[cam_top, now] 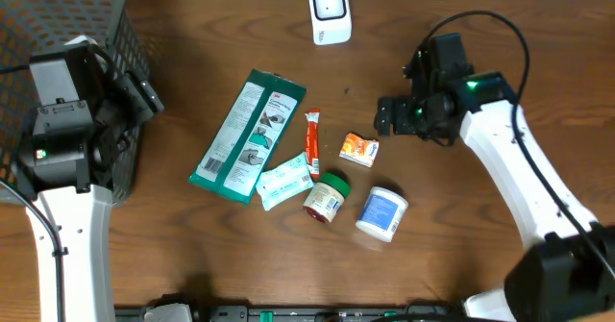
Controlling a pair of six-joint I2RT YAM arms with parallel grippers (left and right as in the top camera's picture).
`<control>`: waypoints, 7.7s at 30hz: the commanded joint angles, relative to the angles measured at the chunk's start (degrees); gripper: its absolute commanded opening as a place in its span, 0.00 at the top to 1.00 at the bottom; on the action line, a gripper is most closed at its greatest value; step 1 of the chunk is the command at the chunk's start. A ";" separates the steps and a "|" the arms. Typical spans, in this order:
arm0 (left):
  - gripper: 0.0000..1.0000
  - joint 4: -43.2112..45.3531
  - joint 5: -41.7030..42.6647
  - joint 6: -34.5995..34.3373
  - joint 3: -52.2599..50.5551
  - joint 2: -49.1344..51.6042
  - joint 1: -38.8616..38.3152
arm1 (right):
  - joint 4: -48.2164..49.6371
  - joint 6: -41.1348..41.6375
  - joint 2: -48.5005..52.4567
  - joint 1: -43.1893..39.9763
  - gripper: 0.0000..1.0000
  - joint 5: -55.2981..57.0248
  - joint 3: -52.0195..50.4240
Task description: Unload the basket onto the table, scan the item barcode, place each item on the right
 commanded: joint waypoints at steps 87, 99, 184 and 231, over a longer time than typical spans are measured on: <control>0.17 -0.20 -0.76 0.52 0.68 -0.17 0.46 | 7.69 -29.64 3.72 9.81 0.73 -4.52 -0.55; 0.17 -0.20 -0.76 0.52 0.68 -0.17 0.46 | 7.08 -27.93 4.07 10.95 0.62 4.83 -4.48; 0.17 -0.20 -0.76 0.52 0.68 -0.17 0.46 | 15.91 23.30 -8.59 6.23 0.01 -12.70 -28.76; 0.17 -0.20 -0.76 0.52 0.68 -0.17 0.46 | 21.05 23.74 -10.16 8.50 0.28 -9.90 -33.81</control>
